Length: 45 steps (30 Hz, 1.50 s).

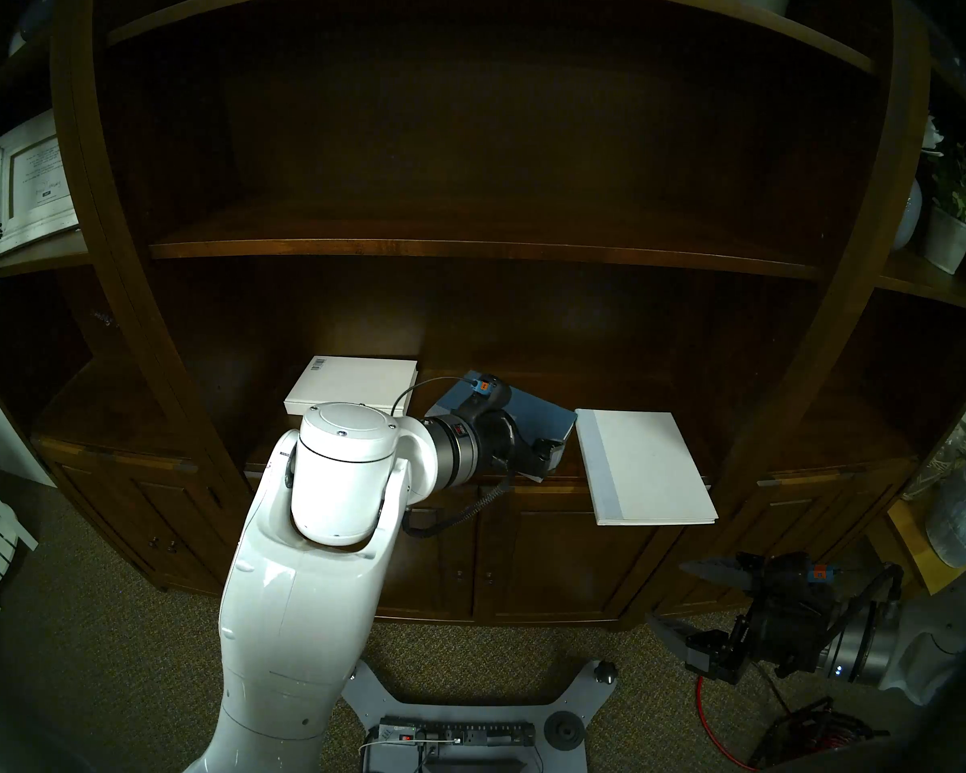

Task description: Close the books and align them horizontally on the shelf

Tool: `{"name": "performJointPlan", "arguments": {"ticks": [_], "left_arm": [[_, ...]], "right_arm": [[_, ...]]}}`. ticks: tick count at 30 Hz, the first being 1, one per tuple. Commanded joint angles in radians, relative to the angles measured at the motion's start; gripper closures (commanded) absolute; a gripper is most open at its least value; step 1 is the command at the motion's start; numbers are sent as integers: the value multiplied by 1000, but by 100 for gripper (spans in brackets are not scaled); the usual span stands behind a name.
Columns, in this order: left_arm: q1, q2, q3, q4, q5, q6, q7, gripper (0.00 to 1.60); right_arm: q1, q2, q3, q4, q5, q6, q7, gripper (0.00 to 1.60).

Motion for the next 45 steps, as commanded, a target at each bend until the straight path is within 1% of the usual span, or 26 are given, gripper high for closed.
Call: {"name": "performJointPlan", "arguments": {"ticks": [1,3,6,7,10,11,14,20,22,23,25,26,27,28,29,30,33,34,35,36,38,39,45], "left_arm": [[25,25,99,-91,65,-4,58,0],[-1,35,141,-55,93,-4,102,0],[-28,37,172,-18,110,-4,139,0],[-28,37,172,-18,110,-4,139,0],[-67,32,209,45,126,-4,190,0],[-67,32,209,45,126,-4,190,0],[-100,17,222,96,133,-4,217,0],[-150,-17,224,186,140,-10,260,0],[-178,-31,228,214,141,-9,272,0],[-172,-30,224,214,140,-17,276,0],[-202,-44,230,243,142,-13,287,0],[-190,-39,226,237,141,-23,291,0],[-215,-50,232,259,142,-15,296,0],[-209,-48,229,258,142,-22,302,0],[-234,-60,235,283,143,-15,308,0],[-226,-57,232,284,142,-25,314,0],[-260,-75,238,328,143,-21,330,0],[-257,-74,237,331,143,-27,335,0],[-282,-86,242,357,143,-19,340,0],[-291,-92,244,380,141,-26,352,0],[-287,-89,243,381,140,-32,356,0],[-306,-99,247,403,140,-27,362,0],[-349,-124,253,474,133,-35,396,0]], "right_arm": [[10,4,0,-4,-2,-19,-4,0],[11,4,-1,-4,-3,-21,-5,0],[11,4,-1,-4,-4,-21,-5,0],[11,4,-1,-4,-4,-21,-5,0],[11,4,-2,-4,-5,-22,-6,0],[11,4,-2,-4,-5,-22,-6,0],[11,4,-2,-4,-5,-22,-6,0],[11,5,-1,-4,-6,-20,-7,0],[10,5,-1,-4,-6,-19,-7,0],[10,5,-1,-4,-6,-19,-7,0],[10,5,-1,-4,-6,-19,-7,0],[10,5,-1,-4,-6,-19,-7,0],[10,5,-1,-4,-6,-19,-8,0],[10,5,-1,-4,-6,-19,-8,0],[10,5,-1,-4,-6,-19,-8,0],[10,5,-1,-4,-6,-19,-8,0],[10,5,-1,-4,-6,-19,-8,0],[10,5,-1,-4,-6,-19,-9,0],[10,5,-1,-4,-7,-19,-9,0],[10,5,-1,-4,-7,-19,-9,0],[10,5,-1,-4,-7,-19,-9,0],[10,5,-1,-4,-7,-19,-9,0],[11,6,-1,-4,-8,-19,-10,0]]}}
